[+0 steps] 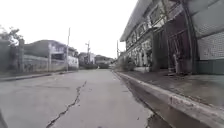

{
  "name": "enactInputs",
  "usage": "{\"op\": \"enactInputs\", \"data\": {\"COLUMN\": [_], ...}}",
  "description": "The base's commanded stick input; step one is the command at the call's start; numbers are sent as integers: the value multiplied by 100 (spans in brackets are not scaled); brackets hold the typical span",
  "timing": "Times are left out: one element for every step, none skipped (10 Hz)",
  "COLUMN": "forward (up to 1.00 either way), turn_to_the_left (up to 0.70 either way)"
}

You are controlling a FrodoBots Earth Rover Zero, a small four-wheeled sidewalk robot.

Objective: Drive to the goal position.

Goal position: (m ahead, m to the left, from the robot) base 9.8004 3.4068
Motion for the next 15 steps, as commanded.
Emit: {"op": "enactInputs", "data": {"forward": [70,70,70,70,70,70,70,70,70,70,70,70,70,70,70], "turn_to_the_left": [0,0,0,0,0,0,0,0,0,0,0,0,0,0,0]}}
